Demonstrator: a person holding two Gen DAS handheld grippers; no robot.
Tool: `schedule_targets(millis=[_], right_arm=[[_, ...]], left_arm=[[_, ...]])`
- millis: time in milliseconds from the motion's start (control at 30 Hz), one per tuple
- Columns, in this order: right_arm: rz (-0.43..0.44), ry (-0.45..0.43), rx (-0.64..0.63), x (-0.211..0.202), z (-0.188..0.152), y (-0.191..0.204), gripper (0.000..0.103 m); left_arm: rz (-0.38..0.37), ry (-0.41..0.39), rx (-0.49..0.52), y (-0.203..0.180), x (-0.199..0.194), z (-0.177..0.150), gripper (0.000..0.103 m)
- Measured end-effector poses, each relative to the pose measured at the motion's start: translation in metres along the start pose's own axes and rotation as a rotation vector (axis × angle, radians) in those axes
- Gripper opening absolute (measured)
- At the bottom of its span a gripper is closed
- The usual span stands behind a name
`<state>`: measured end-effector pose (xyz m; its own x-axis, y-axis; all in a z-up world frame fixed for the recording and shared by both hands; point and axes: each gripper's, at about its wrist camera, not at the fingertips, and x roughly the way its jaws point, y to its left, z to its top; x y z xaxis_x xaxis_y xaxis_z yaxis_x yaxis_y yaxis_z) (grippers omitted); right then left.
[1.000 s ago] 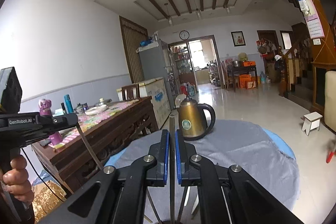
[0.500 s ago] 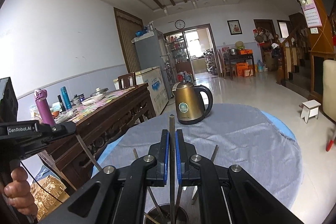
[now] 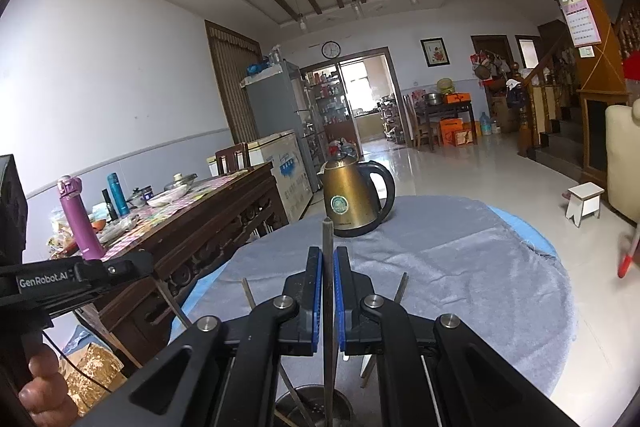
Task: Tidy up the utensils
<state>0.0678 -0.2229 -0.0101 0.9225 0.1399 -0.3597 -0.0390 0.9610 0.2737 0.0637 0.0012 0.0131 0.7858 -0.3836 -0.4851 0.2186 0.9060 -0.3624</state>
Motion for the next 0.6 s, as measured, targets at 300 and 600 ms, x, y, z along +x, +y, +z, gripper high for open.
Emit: schedule_targets(millis=[300, 600], right_arm=[[0.0, 0.02, 0.006, 0.005, -0.007, -0.001, 0.007], [0.0, 0.046, 0.01, 0.009, -0.012, -0.003, 0.007]], left_arm=[[0.032, 0.01, 0.022, -0.003, 0.005, -0.007, 0.005], [0.042, 0.026, 0.022, -0.004, 0.009, -0.011, 0.005]])
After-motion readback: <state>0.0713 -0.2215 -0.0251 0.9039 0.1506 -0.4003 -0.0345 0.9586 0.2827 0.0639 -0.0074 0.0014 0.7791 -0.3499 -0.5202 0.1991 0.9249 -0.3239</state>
